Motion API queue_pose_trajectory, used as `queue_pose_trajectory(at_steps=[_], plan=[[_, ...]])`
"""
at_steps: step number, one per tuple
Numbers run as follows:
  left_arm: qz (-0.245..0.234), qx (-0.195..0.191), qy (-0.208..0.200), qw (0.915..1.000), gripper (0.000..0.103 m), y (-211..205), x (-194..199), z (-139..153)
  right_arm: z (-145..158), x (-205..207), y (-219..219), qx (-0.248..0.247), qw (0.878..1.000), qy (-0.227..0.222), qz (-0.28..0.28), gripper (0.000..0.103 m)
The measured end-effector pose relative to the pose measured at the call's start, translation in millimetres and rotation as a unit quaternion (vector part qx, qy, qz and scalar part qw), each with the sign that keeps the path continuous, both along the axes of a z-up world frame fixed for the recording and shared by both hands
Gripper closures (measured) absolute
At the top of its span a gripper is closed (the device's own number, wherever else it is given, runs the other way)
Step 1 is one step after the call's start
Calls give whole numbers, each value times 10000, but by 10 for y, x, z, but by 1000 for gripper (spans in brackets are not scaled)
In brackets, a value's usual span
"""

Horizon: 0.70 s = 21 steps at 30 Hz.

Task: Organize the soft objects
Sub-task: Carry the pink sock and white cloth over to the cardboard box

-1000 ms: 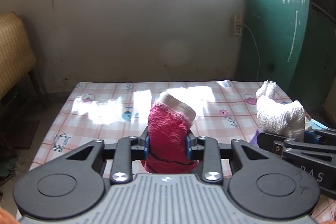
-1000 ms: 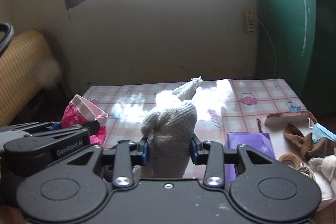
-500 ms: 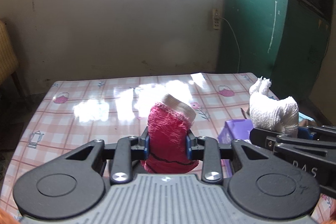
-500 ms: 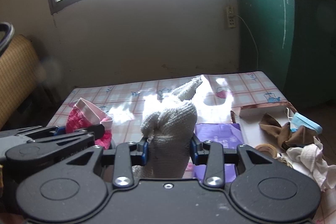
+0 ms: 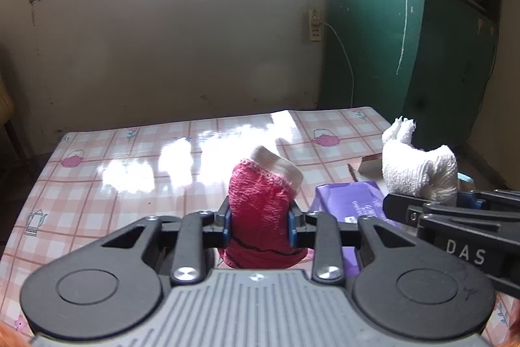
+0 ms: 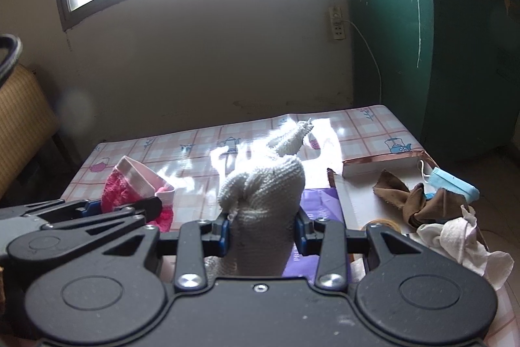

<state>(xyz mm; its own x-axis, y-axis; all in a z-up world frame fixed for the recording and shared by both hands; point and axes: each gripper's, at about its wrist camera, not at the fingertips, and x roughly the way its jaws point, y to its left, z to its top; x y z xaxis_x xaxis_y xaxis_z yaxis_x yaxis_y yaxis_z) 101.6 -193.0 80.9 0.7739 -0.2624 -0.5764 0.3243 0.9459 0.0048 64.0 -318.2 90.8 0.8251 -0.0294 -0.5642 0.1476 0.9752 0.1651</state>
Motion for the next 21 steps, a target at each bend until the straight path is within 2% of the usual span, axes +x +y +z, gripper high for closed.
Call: queue_pose_trajectory(at_steps=[21], plan=[[-371, 9, -28, 9993, 70, -546, 57, -53, -81, 16, -584, 0, 9995, 34, -312, 58]])
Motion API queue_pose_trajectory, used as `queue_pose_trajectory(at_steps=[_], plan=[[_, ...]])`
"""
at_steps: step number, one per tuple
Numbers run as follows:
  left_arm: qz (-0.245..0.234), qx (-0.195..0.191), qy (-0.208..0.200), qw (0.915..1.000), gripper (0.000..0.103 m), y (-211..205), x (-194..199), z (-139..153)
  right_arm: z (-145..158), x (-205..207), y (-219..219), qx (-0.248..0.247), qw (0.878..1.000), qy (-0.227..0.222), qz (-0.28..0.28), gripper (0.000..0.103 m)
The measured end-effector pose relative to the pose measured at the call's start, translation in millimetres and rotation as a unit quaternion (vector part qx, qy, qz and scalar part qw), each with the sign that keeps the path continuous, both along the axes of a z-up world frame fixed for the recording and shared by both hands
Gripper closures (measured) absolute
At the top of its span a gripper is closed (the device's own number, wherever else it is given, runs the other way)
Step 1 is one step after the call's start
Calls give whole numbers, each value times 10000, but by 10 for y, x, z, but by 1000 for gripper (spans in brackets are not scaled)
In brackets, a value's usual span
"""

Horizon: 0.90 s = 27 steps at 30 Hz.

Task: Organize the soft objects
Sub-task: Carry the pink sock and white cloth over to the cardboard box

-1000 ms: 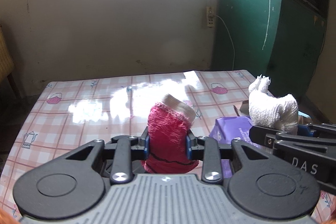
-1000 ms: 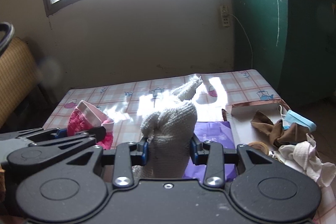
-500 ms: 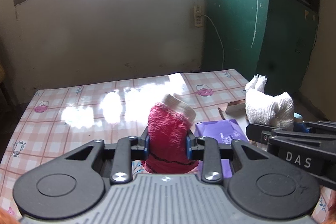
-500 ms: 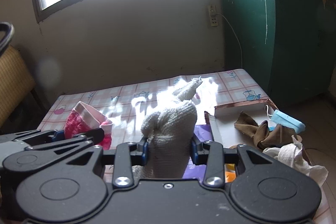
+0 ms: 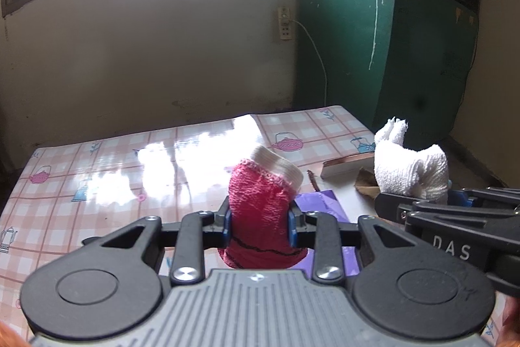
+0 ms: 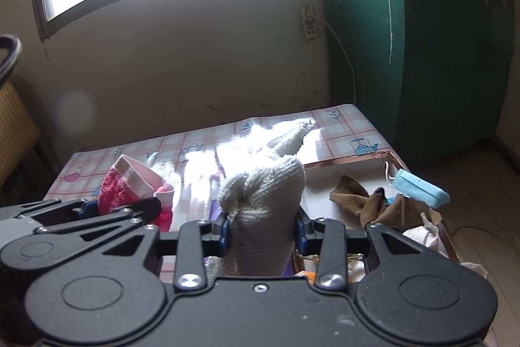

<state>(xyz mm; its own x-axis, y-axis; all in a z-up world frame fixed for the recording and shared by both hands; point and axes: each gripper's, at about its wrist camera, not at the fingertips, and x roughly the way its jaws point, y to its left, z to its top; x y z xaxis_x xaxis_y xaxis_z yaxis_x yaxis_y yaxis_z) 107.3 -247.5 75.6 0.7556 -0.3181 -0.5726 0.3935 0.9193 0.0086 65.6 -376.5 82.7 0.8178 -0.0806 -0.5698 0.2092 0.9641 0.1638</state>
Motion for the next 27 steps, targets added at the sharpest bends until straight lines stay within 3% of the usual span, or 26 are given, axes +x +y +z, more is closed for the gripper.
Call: queue_pose_trajectory(at_steps=[27], plan=[[-567, 60, 89, 9983, 69, -633, -129, -126, -150, -246, -661, 137, 9985, 109, -525, 58]])
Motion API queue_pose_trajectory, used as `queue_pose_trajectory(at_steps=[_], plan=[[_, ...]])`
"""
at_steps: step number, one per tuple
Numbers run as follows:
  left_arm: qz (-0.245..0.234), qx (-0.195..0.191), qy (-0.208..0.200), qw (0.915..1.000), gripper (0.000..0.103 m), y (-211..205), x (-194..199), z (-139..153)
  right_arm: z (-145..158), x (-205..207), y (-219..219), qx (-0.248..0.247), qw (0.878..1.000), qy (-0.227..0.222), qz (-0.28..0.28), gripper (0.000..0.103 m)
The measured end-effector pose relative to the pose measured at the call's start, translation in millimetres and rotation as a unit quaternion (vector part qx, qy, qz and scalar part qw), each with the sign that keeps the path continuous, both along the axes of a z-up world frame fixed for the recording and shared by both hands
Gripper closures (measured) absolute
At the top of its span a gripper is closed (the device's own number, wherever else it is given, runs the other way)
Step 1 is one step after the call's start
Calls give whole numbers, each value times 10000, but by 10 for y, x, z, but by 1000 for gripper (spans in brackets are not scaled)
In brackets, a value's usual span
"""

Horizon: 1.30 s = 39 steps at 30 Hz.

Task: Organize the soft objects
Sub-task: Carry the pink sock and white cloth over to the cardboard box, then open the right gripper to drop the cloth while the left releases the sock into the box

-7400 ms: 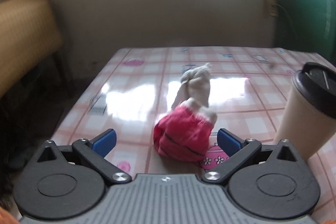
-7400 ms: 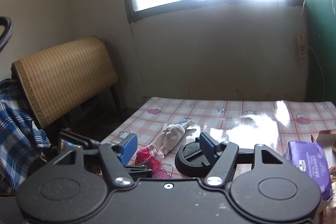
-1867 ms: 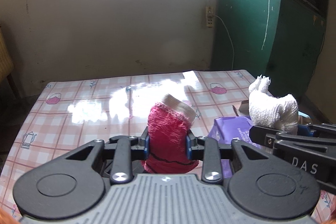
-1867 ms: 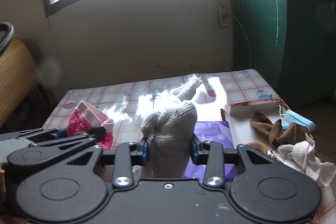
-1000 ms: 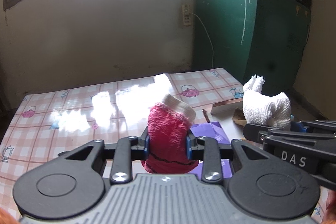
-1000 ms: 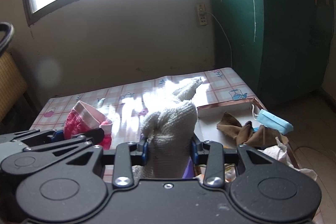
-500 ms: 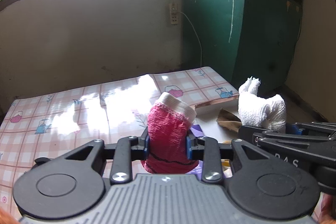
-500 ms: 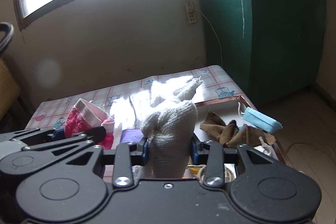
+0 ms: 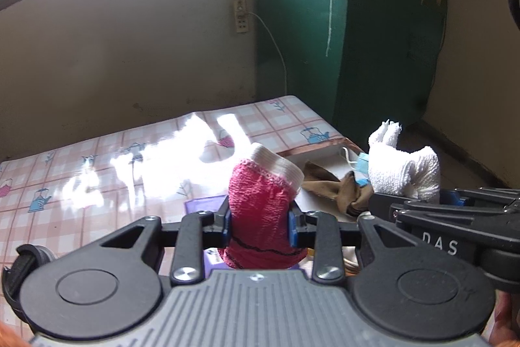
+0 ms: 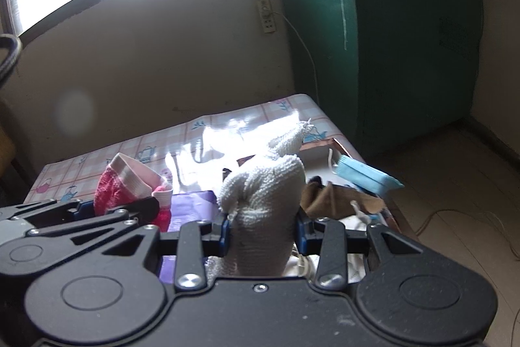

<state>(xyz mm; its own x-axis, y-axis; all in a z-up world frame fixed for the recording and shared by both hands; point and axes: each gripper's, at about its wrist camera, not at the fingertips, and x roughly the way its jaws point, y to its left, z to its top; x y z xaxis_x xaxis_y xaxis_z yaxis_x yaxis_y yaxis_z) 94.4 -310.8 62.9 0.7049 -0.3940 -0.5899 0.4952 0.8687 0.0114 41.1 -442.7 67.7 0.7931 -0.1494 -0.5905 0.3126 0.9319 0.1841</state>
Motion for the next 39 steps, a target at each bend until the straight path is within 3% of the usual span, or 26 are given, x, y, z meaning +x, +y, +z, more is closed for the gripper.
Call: queue_pose_trajectory(at_steps=[18, 29, 33, 36, 39], plan=[[-414, -24, 135, 9990, 69, -359, 71, -154, -32, -162, -462, 173, 9998, 70, -105, 57], [-699, -88, 300, 9971, 69, -573, 179, -349, -21, 345, -736, 33, 9983, 264, 511, 56], [-691, -121, 346, 9969, 68, -609, 248, -403, -62, 565, -855, 117, 9979, 290, 560, 48], [-710, -116, 378, 9967, 68, -656, 307, -444, -119, 695, -940, 192, 9977, 304, 567, 32], [-805, -191, 411, 9957, 64, -656, 283, -455, -150, 684, -978, 272, 9976, 244, 582, 28]])
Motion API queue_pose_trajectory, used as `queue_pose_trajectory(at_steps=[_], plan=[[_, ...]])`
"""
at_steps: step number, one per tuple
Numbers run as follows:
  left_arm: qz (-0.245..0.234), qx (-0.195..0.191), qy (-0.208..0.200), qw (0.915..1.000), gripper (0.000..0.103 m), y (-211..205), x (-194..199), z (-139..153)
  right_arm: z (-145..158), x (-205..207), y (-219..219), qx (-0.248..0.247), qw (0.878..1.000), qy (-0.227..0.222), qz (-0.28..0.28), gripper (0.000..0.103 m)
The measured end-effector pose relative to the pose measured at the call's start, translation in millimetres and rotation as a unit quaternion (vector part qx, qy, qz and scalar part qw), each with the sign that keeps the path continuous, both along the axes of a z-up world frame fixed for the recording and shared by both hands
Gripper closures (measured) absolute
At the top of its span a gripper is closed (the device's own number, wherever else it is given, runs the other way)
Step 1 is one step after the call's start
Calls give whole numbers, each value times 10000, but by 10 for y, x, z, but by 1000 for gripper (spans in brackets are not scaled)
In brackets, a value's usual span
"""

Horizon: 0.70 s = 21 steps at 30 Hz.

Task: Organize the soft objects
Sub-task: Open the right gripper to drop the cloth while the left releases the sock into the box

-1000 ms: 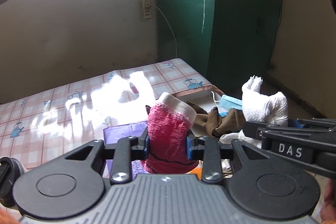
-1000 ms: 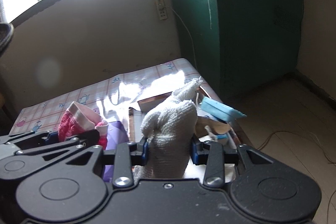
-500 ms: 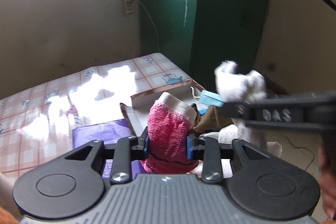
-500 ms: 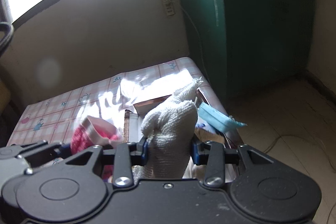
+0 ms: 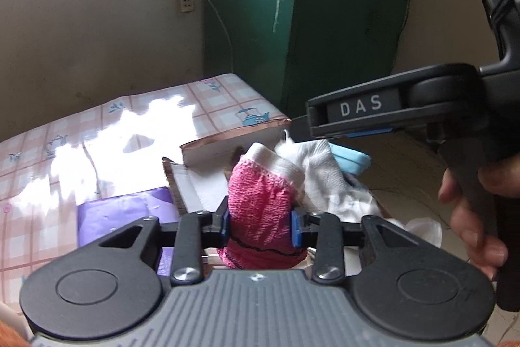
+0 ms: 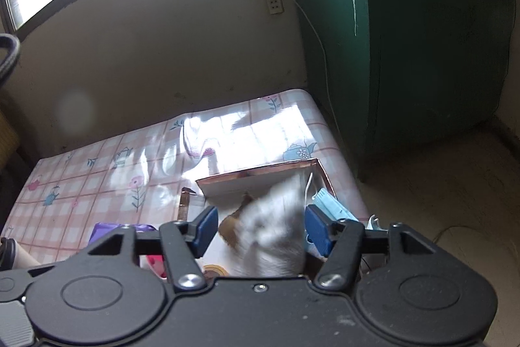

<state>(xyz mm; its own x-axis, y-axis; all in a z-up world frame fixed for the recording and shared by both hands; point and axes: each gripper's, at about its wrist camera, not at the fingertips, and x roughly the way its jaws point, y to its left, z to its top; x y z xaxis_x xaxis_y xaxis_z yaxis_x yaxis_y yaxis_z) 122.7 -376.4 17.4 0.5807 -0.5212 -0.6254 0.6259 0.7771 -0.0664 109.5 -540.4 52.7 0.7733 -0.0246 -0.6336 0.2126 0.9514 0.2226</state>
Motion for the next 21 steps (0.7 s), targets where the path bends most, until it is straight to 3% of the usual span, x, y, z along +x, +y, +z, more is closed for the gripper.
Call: queue_pose_trajectory(at_steps=[4, 6, 8, 10, 15, 21], plan=[[-140, -98, 83, 9998, 63, -43, -24, -27, 16, -105, -10, -41, 9999, -120, -55, 27], [-287, -235, 93, 9993, 52, -60, -38, -16, 67, -212, 8, -107, 9996, -181, -184, 27], [-388, -331, 79, 9987, 24, -79, -63, 5, 125, -326, -15, -73, 9993, -326, -187, 27], [-444, -338, 26, 9984, 9, -100, -103, 23, 185, -459, -26, -28, 9989, -412, -232, 27], [-327, -250, 128, 9991, 9, -12, -202, 89, 319, -822, 49, -232, 9971, -606, -396, 27], [259, -86, -306, 9992, 8, 310, -530, 282, 358, -1295, 218, -271, 9943, -837, -600, 25]])
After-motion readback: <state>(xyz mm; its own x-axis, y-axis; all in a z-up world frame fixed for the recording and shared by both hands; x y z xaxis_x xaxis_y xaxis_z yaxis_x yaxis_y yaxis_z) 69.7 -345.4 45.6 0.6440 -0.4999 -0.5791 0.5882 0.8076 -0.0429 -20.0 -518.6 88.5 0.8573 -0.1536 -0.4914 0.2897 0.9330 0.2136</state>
